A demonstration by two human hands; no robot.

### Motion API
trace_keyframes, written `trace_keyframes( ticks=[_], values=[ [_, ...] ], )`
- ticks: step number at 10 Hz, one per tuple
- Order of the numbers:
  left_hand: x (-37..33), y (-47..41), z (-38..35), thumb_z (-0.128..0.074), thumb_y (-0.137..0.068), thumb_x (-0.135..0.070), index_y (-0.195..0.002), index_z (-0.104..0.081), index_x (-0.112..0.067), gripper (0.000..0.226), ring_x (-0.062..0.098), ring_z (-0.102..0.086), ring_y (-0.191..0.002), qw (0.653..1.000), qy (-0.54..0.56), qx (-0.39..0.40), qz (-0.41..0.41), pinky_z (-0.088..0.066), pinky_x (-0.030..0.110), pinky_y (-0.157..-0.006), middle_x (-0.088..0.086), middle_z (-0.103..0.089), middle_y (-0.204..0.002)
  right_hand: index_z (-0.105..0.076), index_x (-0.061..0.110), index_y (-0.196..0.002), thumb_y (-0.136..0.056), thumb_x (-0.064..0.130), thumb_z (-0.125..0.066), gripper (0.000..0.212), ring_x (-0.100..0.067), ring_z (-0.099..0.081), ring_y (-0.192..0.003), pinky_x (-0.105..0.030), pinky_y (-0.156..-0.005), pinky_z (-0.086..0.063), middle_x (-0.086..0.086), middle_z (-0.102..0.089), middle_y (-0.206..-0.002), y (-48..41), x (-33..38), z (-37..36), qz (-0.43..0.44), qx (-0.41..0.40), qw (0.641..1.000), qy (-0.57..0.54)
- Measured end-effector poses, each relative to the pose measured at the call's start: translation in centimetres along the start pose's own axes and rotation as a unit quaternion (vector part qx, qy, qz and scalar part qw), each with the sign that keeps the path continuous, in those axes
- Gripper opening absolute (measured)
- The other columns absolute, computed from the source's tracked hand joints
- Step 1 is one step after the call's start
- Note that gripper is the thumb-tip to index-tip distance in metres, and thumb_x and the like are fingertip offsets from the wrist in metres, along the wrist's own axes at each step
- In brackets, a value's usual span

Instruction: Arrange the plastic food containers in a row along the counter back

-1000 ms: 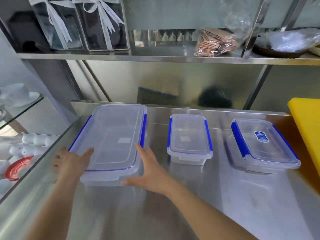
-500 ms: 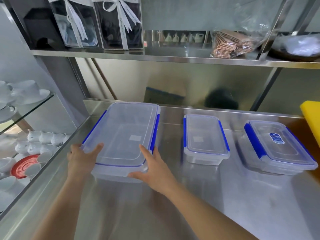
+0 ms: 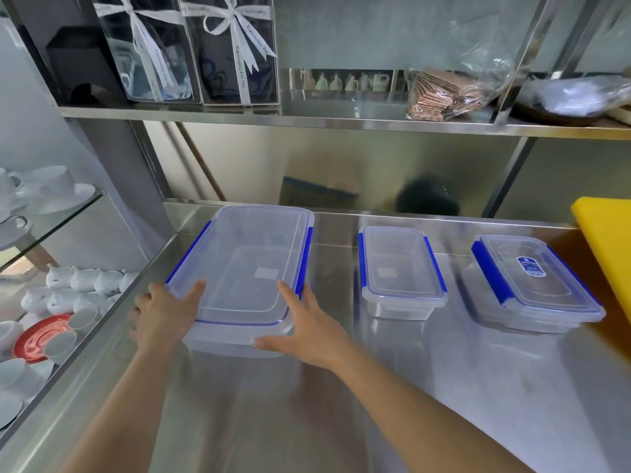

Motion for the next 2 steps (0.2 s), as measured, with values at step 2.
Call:
trace_keyframes(
  ticks=[2],
  values=[
    [-5.8, 3.4, 1.6, -0.049, -0.086, -0.051, -0.133, -0.043, -0.006, 0.065, 0.043, -0.042, -0.124, 0.987, -0.073, -0.027, -0.137, -0.035, 0.052, -0.104, 0.024, -0.051, -0.132, -0.028, 0.026, -0.143, -0.082, 0.054, -0.058, 0.073, -0.018, -0.042, -0.133, -0.04, -0.102, -0.041, 0.003, -0.033, -0.151, 4.4, 0.4, 5.3, 0.004, -0.103, 0.994, -0.027]
  ],
)
Point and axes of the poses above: each hand's wrist, its own y-axis away from the middle knuckle, its own z-axis out of the back of the hand, x = y × z, the point moved 4 cm from there along -y, towards the middle knuckle
